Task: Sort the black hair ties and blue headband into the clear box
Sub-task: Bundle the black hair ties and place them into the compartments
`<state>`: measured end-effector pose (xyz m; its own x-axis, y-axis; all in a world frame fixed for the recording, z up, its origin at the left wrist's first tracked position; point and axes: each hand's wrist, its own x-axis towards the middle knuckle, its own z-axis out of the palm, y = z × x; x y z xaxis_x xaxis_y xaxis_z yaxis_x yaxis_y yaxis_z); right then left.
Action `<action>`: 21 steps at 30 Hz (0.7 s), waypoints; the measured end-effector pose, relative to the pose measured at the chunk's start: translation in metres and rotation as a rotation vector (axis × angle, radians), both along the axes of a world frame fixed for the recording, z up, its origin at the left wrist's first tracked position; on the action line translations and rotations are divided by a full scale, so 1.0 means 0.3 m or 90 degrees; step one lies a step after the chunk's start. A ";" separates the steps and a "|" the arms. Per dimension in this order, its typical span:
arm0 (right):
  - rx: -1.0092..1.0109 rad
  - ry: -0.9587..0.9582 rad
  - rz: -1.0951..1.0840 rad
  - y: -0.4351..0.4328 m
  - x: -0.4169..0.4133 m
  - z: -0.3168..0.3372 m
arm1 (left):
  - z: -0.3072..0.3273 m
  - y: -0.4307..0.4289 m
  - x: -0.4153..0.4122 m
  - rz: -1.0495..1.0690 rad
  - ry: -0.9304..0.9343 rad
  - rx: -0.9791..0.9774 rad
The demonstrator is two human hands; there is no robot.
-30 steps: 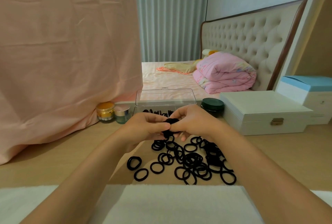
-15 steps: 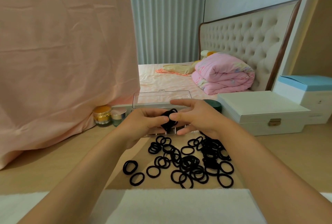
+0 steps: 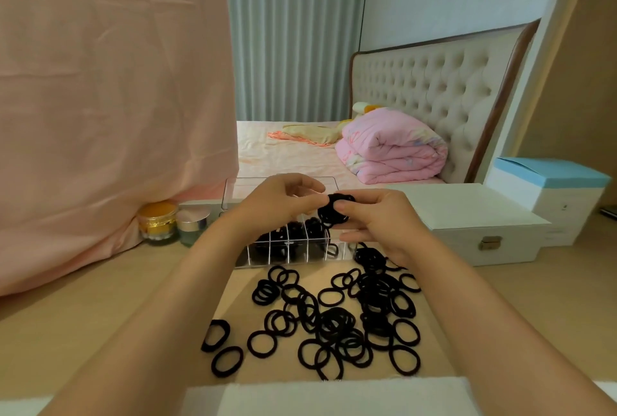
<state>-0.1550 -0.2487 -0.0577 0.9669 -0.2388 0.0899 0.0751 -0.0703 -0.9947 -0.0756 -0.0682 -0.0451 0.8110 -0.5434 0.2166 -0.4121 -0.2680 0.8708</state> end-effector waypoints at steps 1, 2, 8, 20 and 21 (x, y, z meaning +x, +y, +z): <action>-0.012 -0.005 -0.024 -0.007 0.005 0.003 | -0.012 -0.004 0.011 0.027 -0.026 -0.007; -0.022 -0.011 -0.049 -0.014 0.014 0.007 | -0.027 -0.006 0.025 0.053 -0.057 -0.001; -0.169 0.011 -0.155 -0.031 0.087 0.002 | -0.101 -0.008 0.066 0.020 -0.216 0.260; -0.730 0.067 -0.206 0.025 0.191 -0.064 | -0.134 -0.024 0.073 -0.055 -0.265 0.359; -0.776 0.068 -0.205 0.028 0.194 -0.069 | -0.134 -0.023 0.072 -0.056 -0.260 0.355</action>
<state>-0.0967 -0.2401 -0.0783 0.8968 -0.2808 0.3420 -0.1918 -0.9432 -0.2713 -0.0540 -0.0752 -0.0852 0.6721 -0.7219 0.1648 -0.7181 -0.5811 0.3829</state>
